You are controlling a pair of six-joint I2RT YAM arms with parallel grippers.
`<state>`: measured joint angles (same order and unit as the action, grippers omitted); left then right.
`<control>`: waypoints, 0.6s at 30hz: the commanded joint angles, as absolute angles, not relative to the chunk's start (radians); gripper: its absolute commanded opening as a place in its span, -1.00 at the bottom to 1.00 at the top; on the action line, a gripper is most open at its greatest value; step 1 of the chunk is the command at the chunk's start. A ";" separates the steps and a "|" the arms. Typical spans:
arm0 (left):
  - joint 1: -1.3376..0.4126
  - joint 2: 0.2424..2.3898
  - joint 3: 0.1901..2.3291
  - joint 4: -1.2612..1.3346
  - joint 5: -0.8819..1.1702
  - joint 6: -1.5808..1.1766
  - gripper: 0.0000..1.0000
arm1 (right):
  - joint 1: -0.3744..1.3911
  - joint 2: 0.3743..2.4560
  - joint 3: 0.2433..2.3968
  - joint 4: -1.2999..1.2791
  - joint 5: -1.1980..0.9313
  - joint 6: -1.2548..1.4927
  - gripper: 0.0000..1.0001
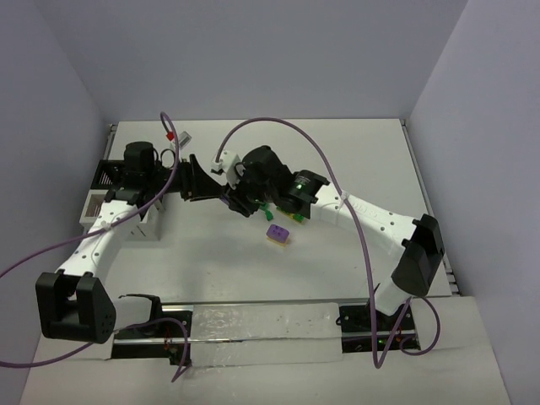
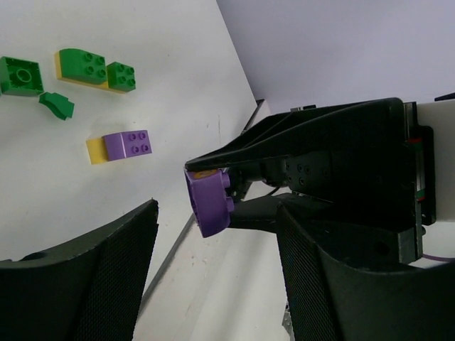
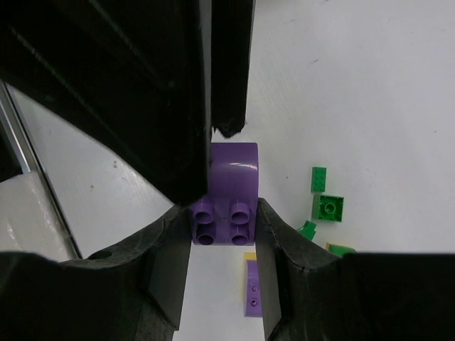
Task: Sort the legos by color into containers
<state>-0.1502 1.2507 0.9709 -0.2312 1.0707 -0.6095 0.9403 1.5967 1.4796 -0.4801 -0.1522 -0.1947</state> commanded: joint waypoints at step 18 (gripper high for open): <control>-0.196 1.246 0.919 -0.219 1.106 -0.580 -0.56 | 1.003 1.635 1.629 -0.457 -0.110 -0.232 -1.00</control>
<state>-0.1906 1.2507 0.9385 -0.2310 1.0863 -0.6012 0.9869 1.6334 1.5483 -0.5030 -0.1088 -0.2262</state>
